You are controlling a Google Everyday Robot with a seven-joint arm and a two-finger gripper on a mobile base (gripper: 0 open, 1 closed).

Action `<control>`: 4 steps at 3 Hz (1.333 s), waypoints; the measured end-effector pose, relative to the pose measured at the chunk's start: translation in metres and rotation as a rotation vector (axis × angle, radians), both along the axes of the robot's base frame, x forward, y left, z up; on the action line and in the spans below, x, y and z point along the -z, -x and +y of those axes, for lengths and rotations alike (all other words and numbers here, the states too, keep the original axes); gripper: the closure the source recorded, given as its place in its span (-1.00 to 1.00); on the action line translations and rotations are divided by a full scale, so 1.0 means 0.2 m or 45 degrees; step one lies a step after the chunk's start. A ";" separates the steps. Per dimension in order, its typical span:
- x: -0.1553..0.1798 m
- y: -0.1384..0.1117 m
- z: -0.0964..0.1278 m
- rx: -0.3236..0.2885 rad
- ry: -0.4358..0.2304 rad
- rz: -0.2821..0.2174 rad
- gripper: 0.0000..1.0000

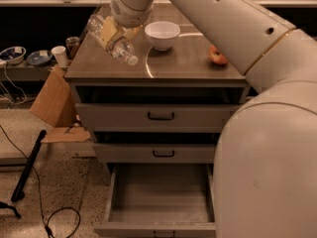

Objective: Pick water bottle from bottom drawer and place on counter

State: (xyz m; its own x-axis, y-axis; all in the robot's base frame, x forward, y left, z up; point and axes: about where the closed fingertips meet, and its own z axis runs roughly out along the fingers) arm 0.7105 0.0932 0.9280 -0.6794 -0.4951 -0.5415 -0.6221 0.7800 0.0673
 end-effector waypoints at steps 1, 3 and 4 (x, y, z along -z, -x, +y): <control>0.03 0.01 -0.01 0.024 0.021 0.019 1.00; 0.15 -0.04 -0.04 0.206 0.060 0.051 1.00; 0.19 -0.09 -0.06 0.307 0.061 0.071 1.00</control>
Offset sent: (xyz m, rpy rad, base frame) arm 0.0053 -0.0112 -0.0311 -0.0599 0.0368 -0.1967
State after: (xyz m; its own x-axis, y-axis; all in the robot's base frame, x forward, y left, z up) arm 0.7277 0.0815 0.8892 -0.8092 -0.3393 -0.4796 -0.4140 0.9086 0.0557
